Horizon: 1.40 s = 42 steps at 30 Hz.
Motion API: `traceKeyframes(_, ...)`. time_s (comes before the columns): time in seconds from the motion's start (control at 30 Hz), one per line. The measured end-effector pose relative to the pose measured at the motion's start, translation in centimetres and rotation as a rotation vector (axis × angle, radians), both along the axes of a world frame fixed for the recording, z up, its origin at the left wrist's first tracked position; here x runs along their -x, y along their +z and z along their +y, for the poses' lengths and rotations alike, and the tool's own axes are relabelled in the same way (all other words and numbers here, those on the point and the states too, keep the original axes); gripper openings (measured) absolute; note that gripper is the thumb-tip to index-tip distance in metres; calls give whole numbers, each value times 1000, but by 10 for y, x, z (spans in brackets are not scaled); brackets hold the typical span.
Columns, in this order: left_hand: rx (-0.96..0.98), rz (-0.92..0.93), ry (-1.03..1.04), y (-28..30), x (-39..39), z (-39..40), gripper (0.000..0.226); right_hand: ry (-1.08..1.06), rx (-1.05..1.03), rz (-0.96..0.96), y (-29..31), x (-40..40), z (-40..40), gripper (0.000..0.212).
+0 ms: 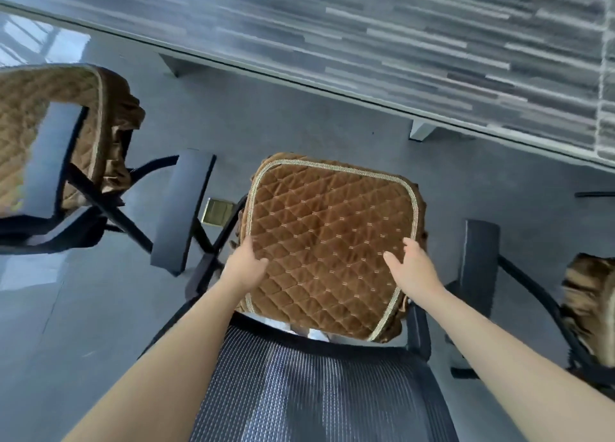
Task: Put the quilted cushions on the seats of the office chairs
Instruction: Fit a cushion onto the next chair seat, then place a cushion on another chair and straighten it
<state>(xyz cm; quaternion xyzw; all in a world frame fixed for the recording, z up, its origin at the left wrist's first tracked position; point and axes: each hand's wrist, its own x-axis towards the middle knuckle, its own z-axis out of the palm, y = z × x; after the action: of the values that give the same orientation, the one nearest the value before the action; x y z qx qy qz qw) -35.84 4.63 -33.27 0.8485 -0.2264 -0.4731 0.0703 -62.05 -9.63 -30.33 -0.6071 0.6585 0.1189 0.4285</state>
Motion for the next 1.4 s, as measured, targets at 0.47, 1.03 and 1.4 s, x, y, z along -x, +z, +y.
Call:
traceKeyframes(0.47,397,215,527,205,12,170,16,326,-95,-172,185,-103,165,43)
traceKeyframes(1.03,512,-276,1033,271,-109,524,27,655,19,-431,247,-300,429,35)
traceKeyframes(1.4,581,-335,1056,279,-234,528,18,706,84,-483,260,-425,428,38)
